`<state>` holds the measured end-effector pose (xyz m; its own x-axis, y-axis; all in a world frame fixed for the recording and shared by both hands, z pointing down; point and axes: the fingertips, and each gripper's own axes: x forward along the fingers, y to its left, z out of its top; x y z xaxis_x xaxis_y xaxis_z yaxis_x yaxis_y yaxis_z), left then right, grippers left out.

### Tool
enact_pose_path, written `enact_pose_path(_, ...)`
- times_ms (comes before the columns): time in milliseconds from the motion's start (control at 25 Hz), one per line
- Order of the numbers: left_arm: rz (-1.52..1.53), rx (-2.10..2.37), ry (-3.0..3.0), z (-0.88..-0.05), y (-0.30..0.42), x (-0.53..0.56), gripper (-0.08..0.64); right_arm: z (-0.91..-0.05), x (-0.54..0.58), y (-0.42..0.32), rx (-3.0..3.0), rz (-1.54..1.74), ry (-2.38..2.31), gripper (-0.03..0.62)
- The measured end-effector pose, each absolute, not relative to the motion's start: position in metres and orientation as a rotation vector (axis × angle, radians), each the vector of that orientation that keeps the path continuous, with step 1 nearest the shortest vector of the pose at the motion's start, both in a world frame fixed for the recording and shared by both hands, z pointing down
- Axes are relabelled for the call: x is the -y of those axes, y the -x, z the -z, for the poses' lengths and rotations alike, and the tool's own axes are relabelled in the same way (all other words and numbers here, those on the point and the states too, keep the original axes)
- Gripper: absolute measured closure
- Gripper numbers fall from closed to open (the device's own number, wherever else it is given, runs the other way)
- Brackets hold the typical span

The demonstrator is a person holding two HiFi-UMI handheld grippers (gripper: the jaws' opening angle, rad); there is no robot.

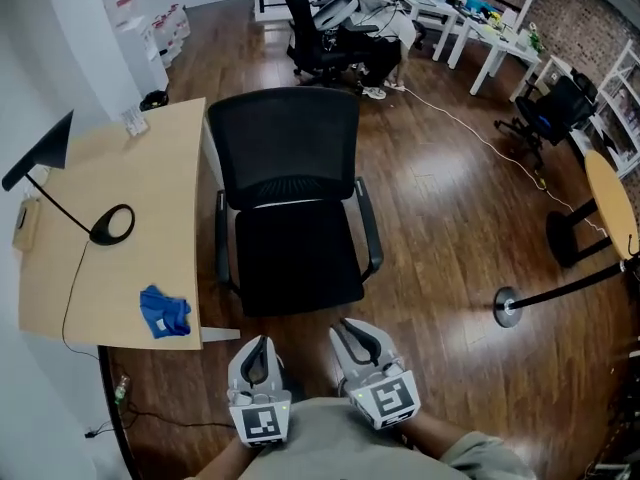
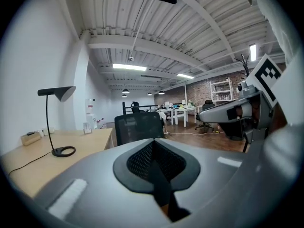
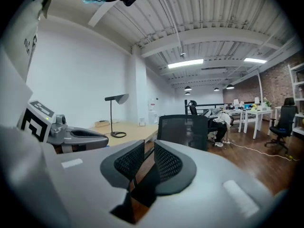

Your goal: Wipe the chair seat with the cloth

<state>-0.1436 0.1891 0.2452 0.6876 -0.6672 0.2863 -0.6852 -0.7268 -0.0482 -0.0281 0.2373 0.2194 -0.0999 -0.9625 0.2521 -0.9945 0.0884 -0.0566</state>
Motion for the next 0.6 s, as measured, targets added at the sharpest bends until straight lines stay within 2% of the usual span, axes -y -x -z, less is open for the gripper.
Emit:
enact_pose_path(240,-0.435,1.285,-2.725,-0.258,0.211,-0.117,0.555,-0.216,-0.149,0.096,2.3,-0.255,-1.811,0.522)
enact_pose_path(600,-0.455,1.664,-2.407,-0.297,0.366,-0.052,0.555,-0.263,-0.051,0.247,2.453,-0.25,-1.309,0.474)
